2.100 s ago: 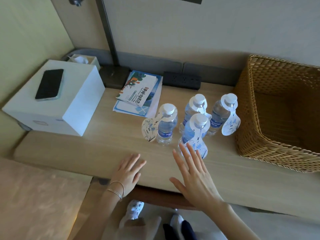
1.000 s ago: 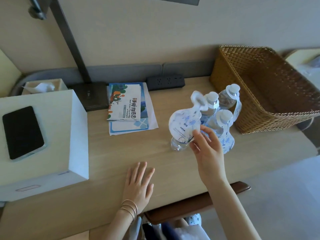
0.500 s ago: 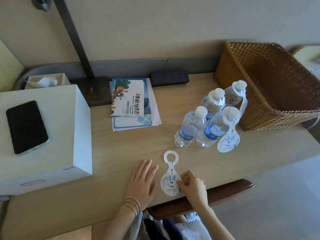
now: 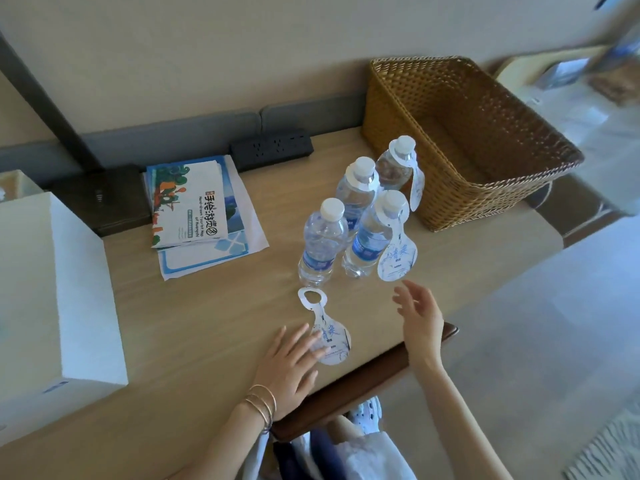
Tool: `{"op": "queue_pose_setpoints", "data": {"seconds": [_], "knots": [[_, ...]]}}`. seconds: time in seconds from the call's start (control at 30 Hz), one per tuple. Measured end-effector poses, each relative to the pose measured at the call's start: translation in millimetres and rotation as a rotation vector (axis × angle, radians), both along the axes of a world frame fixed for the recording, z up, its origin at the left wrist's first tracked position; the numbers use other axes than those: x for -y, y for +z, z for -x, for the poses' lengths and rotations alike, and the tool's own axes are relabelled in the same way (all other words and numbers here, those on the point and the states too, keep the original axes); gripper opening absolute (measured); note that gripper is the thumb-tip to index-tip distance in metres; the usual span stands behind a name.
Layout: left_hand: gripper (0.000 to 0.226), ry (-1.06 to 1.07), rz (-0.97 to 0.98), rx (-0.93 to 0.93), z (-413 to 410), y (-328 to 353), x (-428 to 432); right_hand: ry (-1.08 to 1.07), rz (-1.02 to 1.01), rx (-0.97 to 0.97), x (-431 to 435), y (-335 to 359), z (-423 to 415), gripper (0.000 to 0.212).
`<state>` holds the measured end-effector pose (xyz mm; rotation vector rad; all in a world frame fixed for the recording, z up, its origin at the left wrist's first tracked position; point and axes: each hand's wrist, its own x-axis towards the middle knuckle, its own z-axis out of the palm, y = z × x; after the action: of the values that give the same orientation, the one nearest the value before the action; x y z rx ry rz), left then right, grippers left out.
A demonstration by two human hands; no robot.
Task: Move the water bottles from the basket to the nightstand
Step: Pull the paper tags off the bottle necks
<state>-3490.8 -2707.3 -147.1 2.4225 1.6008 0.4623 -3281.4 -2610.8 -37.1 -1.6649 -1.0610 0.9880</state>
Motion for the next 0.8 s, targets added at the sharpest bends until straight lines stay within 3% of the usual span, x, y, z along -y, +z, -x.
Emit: {"op": "queue_pose_setpoints", "data": {"seconds": [0.2, 0.4, 0.57, 0.7, 0.8], "knots": [[0.042, 0.021, -0.008, 0.057, 1, -2, 2, -0.035, 0.023, -0.15, -24, 11, -6, 0.035], [0.041, 0.012, -0.028, 0.124, 2, -1, 1, -0.032, -0.04, -0.251, -13, 43, -2, 0.006], [0.039, 0.015, -0.046, 0.167, 2, -1, 2, 0.0, -0.066, -0.59, 1, 80, 2, 0.009], [0.039, 0.022, -0.049, 0.168, 3, 2, 2, 0.125, -0.156, -0.697, 0, 101, 8, 0.005], [0.039, 0.025, -0.048, 0.173, 2, 3, 2, 0.191, -0.196, -0.738, 3, 101, 12, 0.016]]}}
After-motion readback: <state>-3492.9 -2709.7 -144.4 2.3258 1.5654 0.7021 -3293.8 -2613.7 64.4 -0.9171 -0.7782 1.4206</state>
